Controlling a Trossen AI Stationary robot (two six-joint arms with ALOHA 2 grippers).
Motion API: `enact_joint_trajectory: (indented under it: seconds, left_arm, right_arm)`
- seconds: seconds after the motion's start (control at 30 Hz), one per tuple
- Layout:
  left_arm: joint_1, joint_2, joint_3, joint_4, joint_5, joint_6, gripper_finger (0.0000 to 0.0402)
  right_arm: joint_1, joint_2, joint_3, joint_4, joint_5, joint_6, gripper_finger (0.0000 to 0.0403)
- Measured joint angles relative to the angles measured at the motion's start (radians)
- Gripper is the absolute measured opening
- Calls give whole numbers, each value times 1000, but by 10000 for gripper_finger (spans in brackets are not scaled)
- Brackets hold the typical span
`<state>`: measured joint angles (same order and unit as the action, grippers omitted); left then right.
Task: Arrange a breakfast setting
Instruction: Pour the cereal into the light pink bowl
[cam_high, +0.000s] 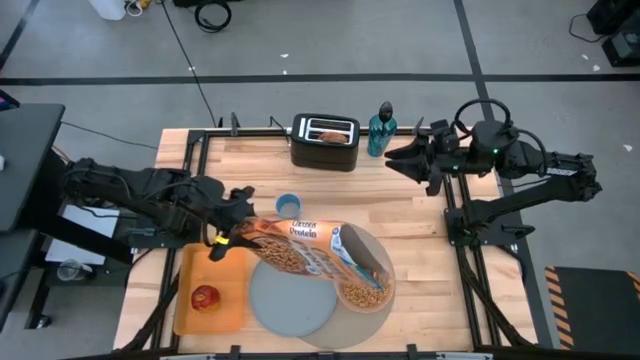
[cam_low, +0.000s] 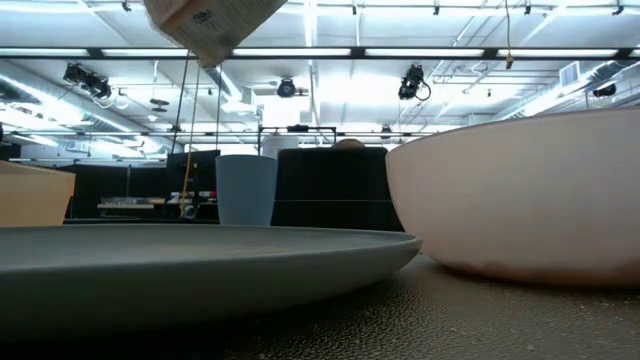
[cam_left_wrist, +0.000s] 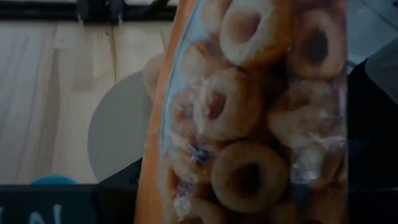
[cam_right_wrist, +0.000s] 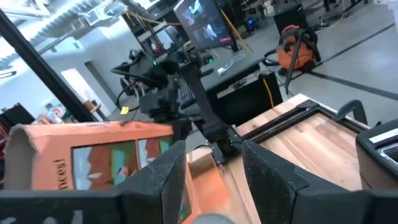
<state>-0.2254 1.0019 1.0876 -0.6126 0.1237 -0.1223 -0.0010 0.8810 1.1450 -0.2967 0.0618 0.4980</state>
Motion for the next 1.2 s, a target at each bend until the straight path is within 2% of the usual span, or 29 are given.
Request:
enact_joint_trajectory:
  seconds: [0.3, 0.47, 0.63, 0.87, 1.03, 1.2]
  left_arm:
    - [51, -90, -324, 446, 25, -113, 211]
    - [68, -96, -454, 662, -31, -185, 211]
    - [67, -95, -560, 850, -133, -249, 211]
    - [67, -95, -675, 1123, -278, -317, 210]
    - [67, -95, -691, 1272, -360, -276, 210]
    - [69, -95, -691, 1384, -421, -235, 210]
  right_arm:
    - [31, 22, 0, 56, -7, 41, 166]
    - [62, 73, 8, 45, -11, 42, 165]
    - [64, 137, 103, -53, 20, -12, 165]
    - [64, 148, 228, -70, 156, -191, 165]
    - [64, 130, 248, -71, 158, -285, 165]
    - [55, 124, 248, -71, 176, -312, 166]
